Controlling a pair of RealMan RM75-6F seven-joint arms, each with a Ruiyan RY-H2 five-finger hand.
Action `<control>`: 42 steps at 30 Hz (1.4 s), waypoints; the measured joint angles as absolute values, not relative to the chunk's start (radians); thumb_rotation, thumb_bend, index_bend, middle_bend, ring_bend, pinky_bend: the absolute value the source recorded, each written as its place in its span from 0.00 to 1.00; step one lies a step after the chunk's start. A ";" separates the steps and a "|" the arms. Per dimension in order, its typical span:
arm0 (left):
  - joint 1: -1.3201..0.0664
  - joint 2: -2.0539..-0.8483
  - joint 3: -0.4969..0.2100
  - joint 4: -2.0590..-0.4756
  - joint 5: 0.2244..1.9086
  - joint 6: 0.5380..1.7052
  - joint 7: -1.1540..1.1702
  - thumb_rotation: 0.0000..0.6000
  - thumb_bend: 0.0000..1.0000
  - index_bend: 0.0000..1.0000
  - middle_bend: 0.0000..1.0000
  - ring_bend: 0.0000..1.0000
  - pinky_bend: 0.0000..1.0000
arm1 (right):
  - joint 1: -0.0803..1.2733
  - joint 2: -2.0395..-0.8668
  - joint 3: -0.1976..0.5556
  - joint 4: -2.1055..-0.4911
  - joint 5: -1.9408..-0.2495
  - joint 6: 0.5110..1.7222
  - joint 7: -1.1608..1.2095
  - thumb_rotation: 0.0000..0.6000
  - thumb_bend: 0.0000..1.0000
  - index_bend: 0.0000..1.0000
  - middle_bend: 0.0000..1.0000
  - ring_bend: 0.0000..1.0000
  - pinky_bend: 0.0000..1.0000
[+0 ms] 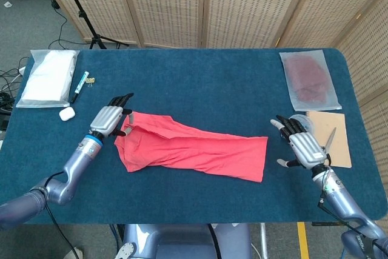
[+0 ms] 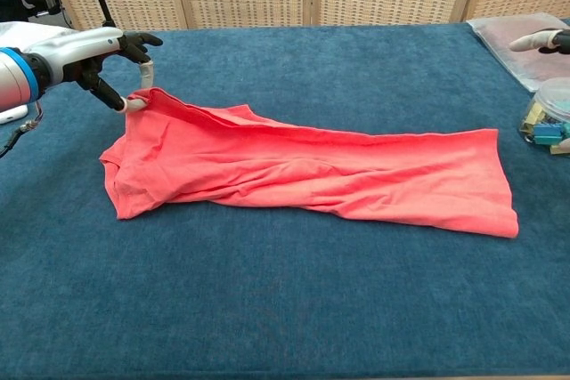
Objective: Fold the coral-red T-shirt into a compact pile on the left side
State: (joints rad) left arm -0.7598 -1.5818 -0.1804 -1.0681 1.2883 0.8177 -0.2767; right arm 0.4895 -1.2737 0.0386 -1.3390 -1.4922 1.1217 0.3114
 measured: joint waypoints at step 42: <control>-0.686 -1.528 -0.103 -1.010 1.349 0.870 -0.182 1.00 0.31 0.00 0.00 0.00 0.00 | 0.442 -1.283 0.051 -1.313 -1.526 1.193 0.332 1.00 0.05 0.00 0.00 0.00 0.00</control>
State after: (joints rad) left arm -0.6864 -1.5276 -0.1029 -1.0104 1.3488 0.8702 -0.1823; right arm 0.4419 -1.2826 0.0514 -1.3133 -1.5264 1.1933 0.3322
